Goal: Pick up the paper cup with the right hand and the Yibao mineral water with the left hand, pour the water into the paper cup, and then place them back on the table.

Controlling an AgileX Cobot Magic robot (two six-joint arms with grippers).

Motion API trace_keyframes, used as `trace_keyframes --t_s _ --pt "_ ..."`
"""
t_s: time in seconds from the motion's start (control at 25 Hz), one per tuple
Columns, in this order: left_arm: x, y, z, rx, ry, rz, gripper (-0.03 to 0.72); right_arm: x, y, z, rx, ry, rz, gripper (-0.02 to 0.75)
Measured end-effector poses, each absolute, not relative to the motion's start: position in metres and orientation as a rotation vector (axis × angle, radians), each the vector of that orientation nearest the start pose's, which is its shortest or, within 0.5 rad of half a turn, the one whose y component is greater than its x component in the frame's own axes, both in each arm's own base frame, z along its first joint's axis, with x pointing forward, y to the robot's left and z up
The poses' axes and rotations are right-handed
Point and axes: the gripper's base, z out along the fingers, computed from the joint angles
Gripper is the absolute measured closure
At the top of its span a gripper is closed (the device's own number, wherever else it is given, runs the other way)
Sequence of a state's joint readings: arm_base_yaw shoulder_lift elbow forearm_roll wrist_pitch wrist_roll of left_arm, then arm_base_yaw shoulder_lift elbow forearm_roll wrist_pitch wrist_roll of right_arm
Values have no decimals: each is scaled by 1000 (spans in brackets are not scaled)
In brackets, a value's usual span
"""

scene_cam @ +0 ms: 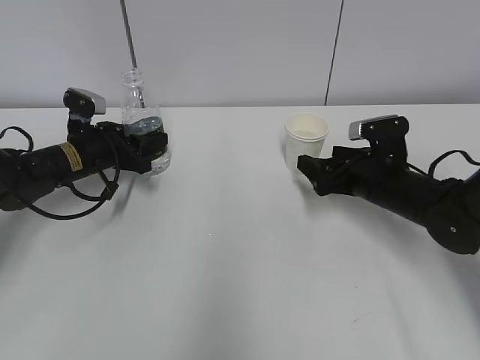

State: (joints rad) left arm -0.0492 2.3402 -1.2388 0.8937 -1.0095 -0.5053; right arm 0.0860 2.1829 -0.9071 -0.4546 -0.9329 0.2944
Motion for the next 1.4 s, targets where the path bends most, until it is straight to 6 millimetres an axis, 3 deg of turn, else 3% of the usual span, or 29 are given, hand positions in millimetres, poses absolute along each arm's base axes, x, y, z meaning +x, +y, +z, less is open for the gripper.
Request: trace_keyframes --t_s 0.48,0.76,0.96,1.4 --pt "438 -82 82 620 1675 -623 354 344 62 134 -333 1783 391 127" --pt "438 -81 77 611 1695 -625 188 334 61 151 -336 1745 383 142" --pt "439 -80 78 574 1696 -632 99 333 61 155 -334 1736 381 143" --pt "440 -81 118 594 1637 -619 96 333 61 155 -335 1736 380 143"
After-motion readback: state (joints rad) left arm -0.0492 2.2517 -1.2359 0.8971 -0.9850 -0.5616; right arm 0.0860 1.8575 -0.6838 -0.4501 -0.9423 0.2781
